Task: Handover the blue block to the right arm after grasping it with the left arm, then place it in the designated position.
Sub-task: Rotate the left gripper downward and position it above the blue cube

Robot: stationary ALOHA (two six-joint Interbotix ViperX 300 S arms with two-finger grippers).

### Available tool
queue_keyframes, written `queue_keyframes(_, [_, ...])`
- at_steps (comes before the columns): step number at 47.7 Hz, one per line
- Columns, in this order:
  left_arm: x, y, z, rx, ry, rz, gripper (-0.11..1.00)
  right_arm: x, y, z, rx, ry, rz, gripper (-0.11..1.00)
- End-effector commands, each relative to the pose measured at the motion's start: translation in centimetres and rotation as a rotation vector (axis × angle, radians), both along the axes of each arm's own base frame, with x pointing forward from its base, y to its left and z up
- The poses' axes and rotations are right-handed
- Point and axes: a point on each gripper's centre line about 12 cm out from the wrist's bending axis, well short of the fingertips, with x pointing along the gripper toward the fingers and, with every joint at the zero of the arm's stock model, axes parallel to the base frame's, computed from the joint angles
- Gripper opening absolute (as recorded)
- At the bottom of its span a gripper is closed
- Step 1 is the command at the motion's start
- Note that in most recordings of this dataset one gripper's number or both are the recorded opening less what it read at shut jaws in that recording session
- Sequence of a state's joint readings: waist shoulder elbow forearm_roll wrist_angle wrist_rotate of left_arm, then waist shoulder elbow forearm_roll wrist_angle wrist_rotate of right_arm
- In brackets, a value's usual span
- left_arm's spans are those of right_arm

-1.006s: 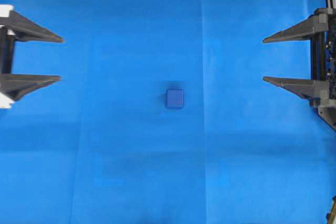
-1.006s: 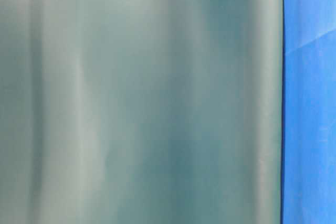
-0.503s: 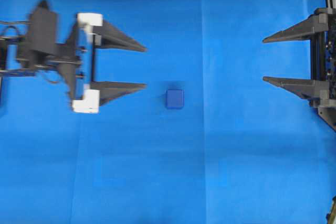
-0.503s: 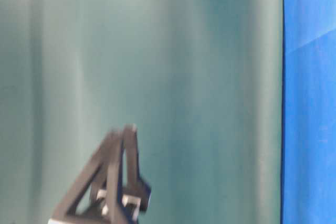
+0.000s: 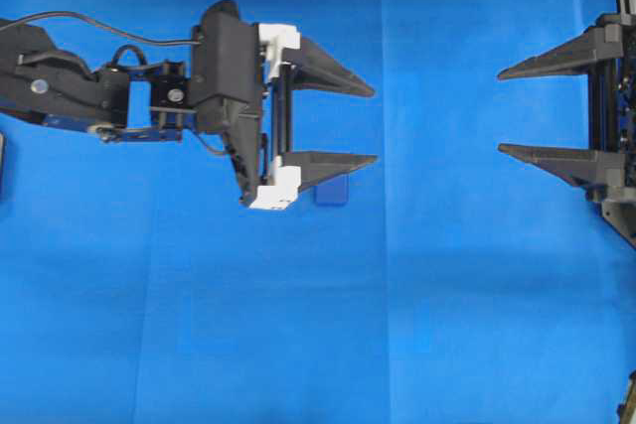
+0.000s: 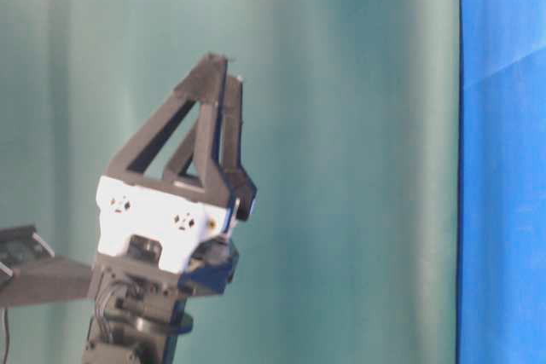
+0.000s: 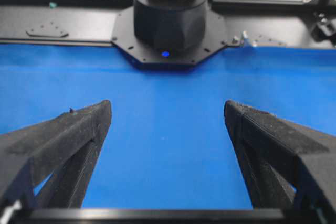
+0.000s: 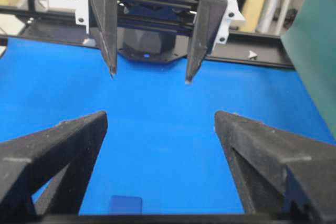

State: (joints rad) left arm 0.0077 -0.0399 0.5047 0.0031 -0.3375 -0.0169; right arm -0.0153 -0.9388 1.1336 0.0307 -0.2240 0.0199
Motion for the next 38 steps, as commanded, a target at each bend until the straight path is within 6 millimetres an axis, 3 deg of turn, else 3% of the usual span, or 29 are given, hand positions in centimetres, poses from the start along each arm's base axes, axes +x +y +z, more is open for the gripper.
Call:
queue_keyframes(1, [0.5,0.0,1.6,-0.001,-0.025,0.0,0.92,0.2,0.0,1.1,-0.004,-0.031,-0.002,0.96])
queue_keyframes(17, [0.7,0.0,1.0,-0.044,0.087,0.008,0.91,0.2,0.0,1.2,-0.005,-0.031,-0.001,0.96])
queue_keyframes(38, [3.9,-0.2,-0.6,-0.039,0.563,0.014,0.91,0.2,0.0,1.1,-0.005,-0.02,0.001,0.96])
